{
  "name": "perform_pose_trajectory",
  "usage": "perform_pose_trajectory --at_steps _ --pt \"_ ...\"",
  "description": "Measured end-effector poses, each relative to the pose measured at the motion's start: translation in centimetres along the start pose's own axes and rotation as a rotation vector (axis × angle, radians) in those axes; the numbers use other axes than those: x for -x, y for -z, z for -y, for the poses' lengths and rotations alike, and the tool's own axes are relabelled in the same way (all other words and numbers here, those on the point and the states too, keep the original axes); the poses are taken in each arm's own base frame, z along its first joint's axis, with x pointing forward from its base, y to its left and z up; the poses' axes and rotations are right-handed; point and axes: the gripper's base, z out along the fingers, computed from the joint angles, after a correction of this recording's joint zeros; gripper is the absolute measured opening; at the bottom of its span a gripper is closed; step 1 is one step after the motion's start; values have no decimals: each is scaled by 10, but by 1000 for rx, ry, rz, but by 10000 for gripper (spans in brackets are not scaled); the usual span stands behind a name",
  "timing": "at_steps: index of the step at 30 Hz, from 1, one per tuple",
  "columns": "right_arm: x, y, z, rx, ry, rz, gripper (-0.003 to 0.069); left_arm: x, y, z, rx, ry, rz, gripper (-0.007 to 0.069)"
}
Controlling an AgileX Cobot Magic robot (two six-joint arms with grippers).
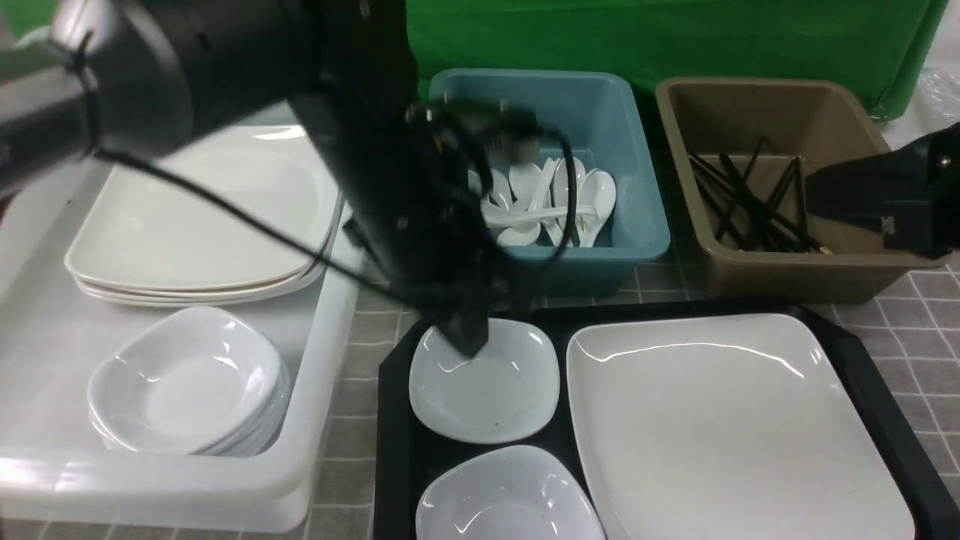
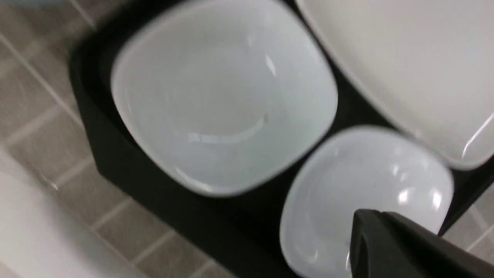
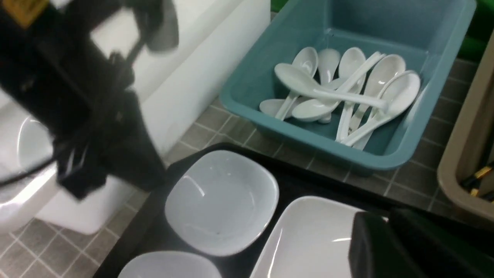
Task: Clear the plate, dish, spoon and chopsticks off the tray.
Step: Use the left arm to grab a small plate from the dinner plate
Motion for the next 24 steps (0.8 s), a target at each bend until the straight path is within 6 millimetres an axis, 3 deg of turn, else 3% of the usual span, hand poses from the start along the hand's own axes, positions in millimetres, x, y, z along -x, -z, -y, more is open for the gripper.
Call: perform_pose_trajectory --at_steps 4,8,13,14,19,24 --pt "-1 0 -1 8 -5 -11 91 -30 -32 24 41 -100 -90 1" --pt "-1 0 -1 10 -5 -15 91 -35 -52 34 54 -93 -48 29" --pt "-2 0 -1 11 -5 -17 91 -28 -62 31 84 -102 19 202" --pt "-2 0 -1 11 -5 -17 91 -27 -62 31 86 -104 19 211" --pt "-2 0 -1 11 -5 -17 98 -27 -84 24 120 -117 -39 412" --pt "-2 0 -1 11 -3 -17 105 -27 -102 18 142 -123 -87 472"
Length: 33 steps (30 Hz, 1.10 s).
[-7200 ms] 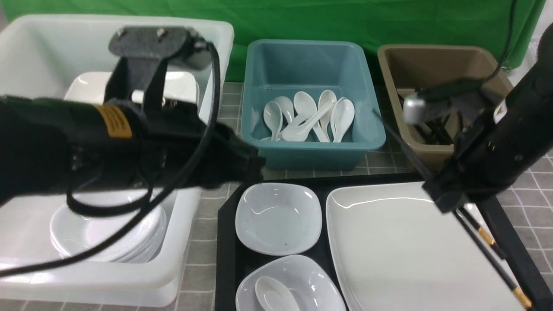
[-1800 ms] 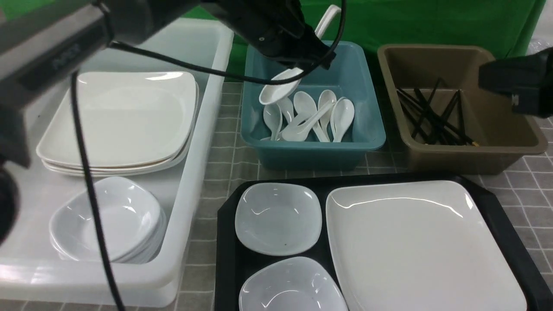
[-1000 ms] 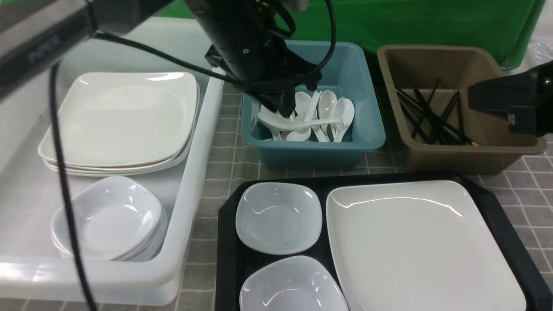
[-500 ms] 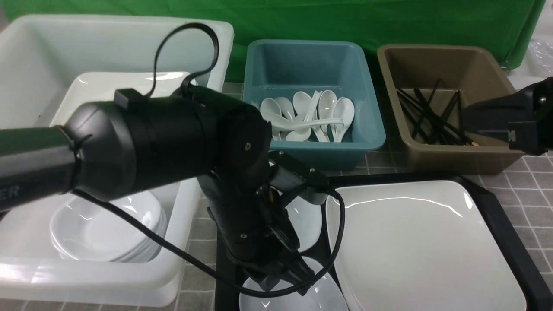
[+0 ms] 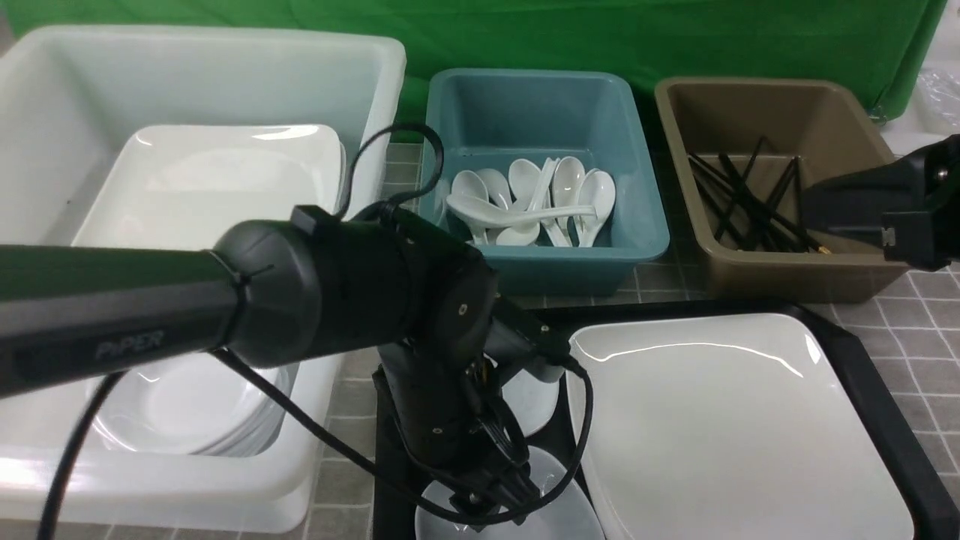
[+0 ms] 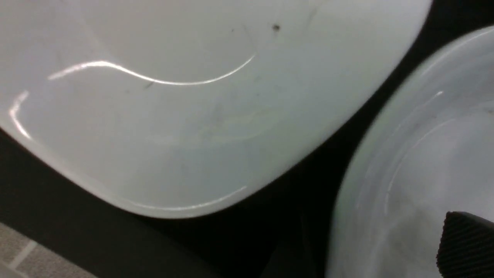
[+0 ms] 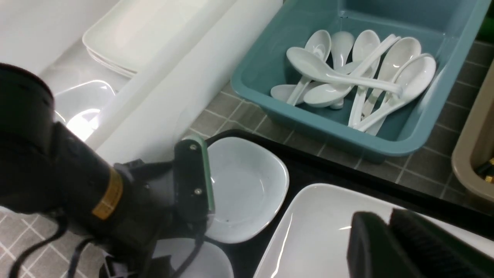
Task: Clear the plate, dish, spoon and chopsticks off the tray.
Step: Use the left arm to grab a small plate from the dinner plate, then use the left arm to put the small plate into the large storage box on the left
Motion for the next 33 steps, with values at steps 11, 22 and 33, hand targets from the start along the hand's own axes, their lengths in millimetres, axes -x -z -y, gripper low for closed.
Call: perform_pose_trajectory --at_steps 11,22,33 --pt "0 0 0 0 1 0 116 2 -16 -2 11 4 -31 307" --pt "0 0 0 -2 0 4 124 0 23 2 -16 22 -9 90" --pt "8 0 -10 96 -2 85 130 -21 168 -11 -80 155 464 30"
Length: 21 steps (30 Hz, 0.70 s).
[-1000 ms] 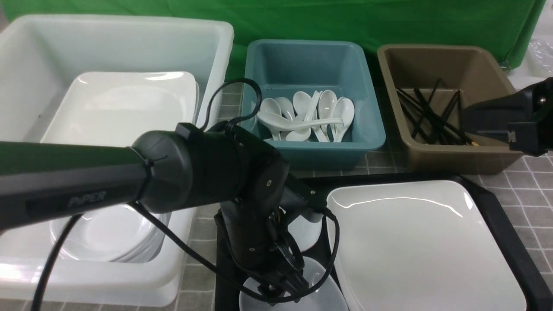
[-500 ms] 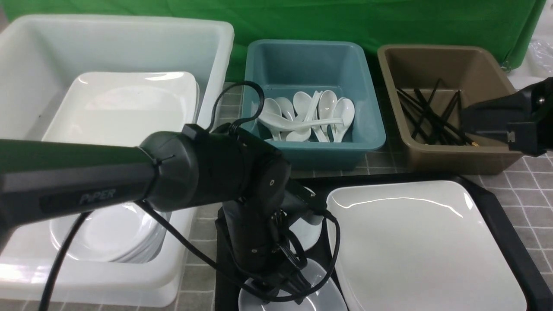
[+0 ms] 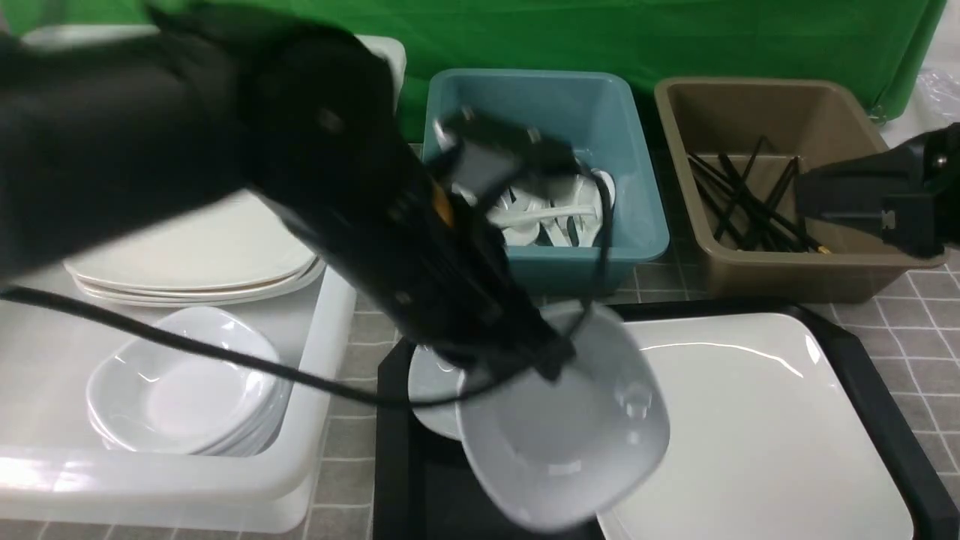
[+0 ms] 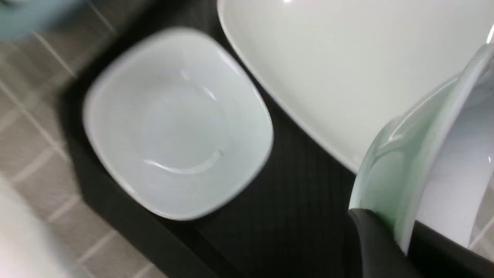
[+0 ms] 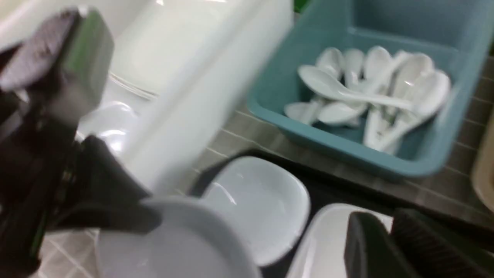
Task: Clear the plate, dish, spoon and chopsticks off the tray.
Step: Use the left arm to put the small plate into the large storage box on the left
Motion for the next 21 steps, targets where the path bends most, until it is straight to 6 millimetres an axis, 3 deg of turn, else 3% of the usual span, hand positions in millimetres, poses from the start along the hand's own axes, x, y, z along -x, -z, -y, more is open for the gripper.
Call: perform_pose_trajectory --at_steps 2,5,6,9,11,12,13,15,21 --pt "5 -2 -12 84 48 49 123 0 26 -24 23 94 74 30" --pt "13 -5 -29 172 101 87 88 -7 51 -56 59 216 152 30" --pt "14 -6 -31 182 104 90 83 -8 52 -58 56 234 157 30" --pt "27 -20 -59 302 194 85 31 -34 75 -104 113 414 260 30" --pt "34 -28 -72 343 239 73 27 -47 80 -117 126 487 292 30" --pt "39 -39 -85 370 286 35 26 -71 78 -136 151 602 304 30" --pt "40 -42 -89 380 293 28 26 -75 79 -140 161 621 310 30" --pt "46 -58 -107 397 354 -37 26 -108 74 -160 200 765 318 30" --pt "49 -96 -140 424 458 -203 26 -156 61 -181 266 952 296 30"
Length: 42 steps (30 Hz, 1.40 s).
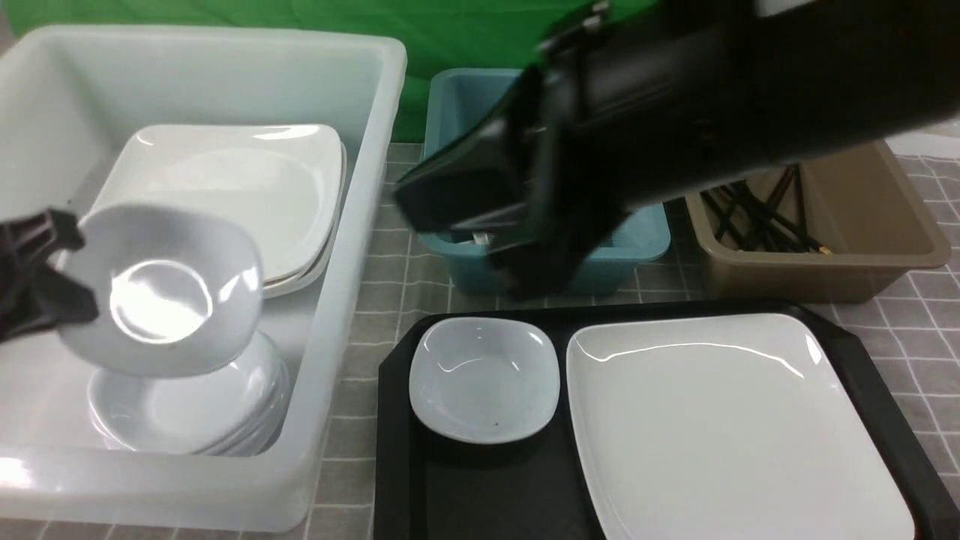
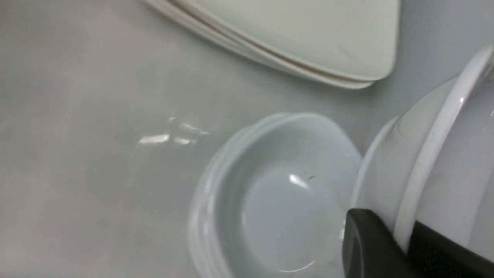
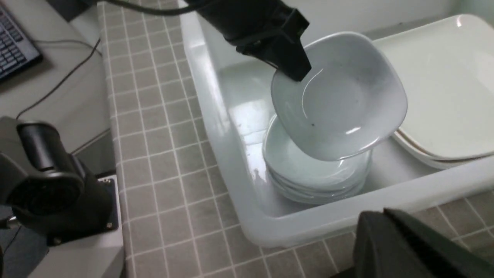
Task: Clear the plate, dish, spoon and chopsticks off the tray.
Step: Use the left arm to put the small plate into the large storage box on the left, then use the left arm to grab a small plate from the dinner plate
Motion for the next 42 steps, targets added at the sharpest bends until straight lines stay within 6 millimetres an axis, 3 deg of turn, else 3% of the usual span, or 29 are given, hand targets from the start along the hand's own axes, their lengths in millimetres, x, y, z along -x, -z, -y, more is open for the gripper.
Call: perform_pose_trajectory --at_steps 6,13,17,20,23,27,29,30,32,33,36,39,40,42 --pt "1 -36 -4 47 8 -68 26 -14 -9 -12 28 0 -37 48" --pt "0 -46 -3 39 6 -66 29 -18 -12 -19 75 -105 -40 295" --pt "1 -46 -2 28 13 -58 29 -6 10 -15 170 -201 -83 444" --pt "2 -45 -1 25 12 -57 29 4 29 -10 226 -201 -47 461" --pt "1 -40 6 2 -24 -53 29 14 53 6 194 -191 14 430" --pt "-1 -15 31 -103 -72 -51 29 8 62 52 -78 -299 6 216" --pt "-9 10 52 -184 -122 -83 31 -4 57 83 -238 -429 -19 66" --pt "-15 21 61 -214 -156 -113 31 -9 53 94 -278 -472 -39 42" --pt "-29 41 78 -255 -235 -185 31 -24 39 119 -345 -547 -116 15" --pt "-30 41 78 -252 -238 -194 31 -25 38 122 -345 -559 -119 11" --pt "-51 67 94 -291 -346 -280 31 -59 0 160 -333 -786 -274 0" --pt "-70 80 94 -311 -401 -317 31 -94 -39 192 -263 -930 -383 1" --pt "-71 81 94 -311 -404 -319 31 -97 -42 193 -255 -938 -393 1" --pt "-83 86 88 -319 -420 -337 31 -116 -68 212 -203 -1054 -410 23"
